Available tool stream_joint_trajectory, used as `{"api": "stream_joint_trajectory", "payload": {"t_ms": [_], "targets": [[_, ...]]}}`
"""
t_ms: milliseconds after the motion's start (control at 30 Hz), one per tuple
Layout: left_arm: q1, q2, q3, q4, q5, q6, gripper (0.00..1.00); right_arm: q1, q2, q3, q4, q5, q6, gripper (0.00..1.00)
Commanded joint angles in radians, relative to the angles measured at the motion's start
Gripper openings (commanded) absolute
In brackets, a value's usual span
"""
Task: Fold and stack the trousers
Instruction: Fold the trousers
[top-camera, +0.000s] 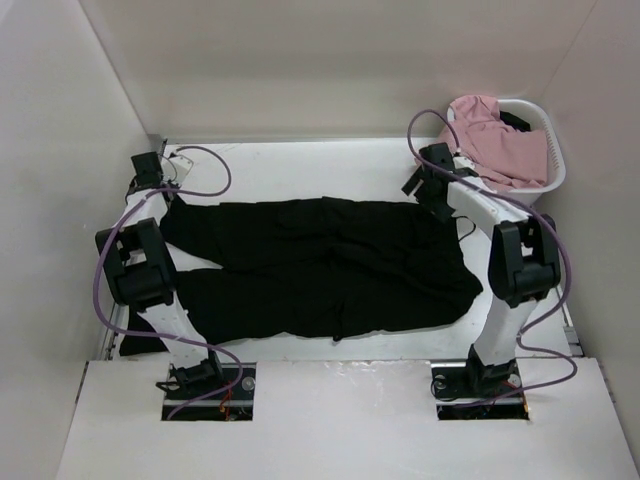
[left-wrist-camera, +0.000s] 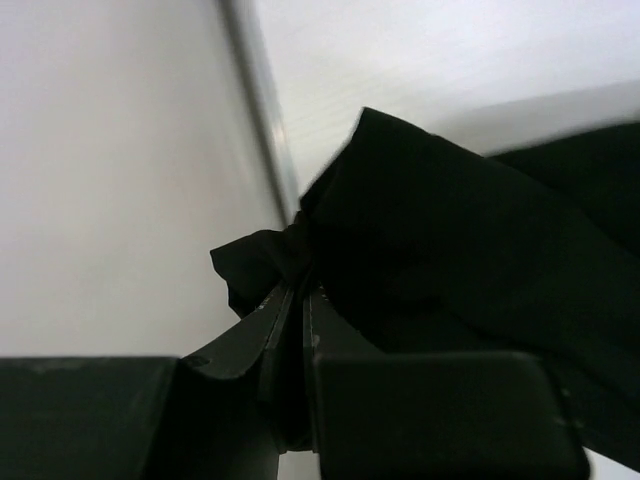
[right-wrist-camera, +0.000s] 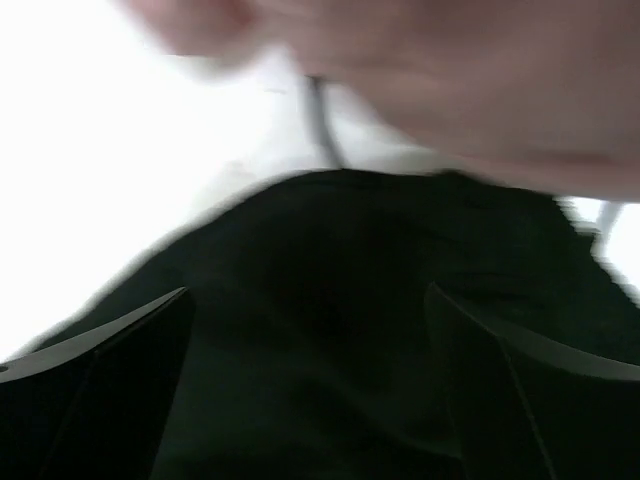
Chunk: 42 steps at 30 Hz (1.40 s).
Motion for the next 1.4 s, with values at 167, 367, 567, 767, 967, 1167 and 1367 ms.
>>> {"api": "stream_joint_trajectory", "payload": {"t_ms": [167, 367, 567, 767, 967, 1167, 1367], "targets": [[0.048, -0.040, 0.011, 0.090, -0.043, 0.031, 0.04, -0.022, 0.149, 0.169, -0.248, 0.100, 0.292, 0.85], [0.080, -0.046, 0.042, 0.092, -0.046, 0.022, 0.04, 0.026, 0.236, 0.412, -0.485, 0.103, 0.499, 1.00], [0.105, -0.052, 0.025, 0.092, -0.046, 0.025, 0.04, 0.033, 0.348, 0.487, -0.629, 0.057, 0.635, 1.00], [0.152, -0.051, 0.022, 0.087, -0.021, 0.019, 0.04, 0.087, 0.403, 0.551, -0.648, 0.074, 0.619, 1.00], [0.166, -0.055, -0.006, 0.090, -0.018, 0.024, 0.04, 0.138, 0.491, 0.613, -0.646, -0.042, 0.652, 1.00], [0.191, -0.058, -0.010, 0.084, 0.003, 0.028, 0.04, 0.138, 0.500, 0.616, -0.622, -0.023, 0.653, 0.77], [0.188, -0.051, 0.003, 0.099, 0.013, 0.021, 0.04, 0.101, 0.430, 0.535, -0.493, -0.029, 0.609, 0.00]]}}
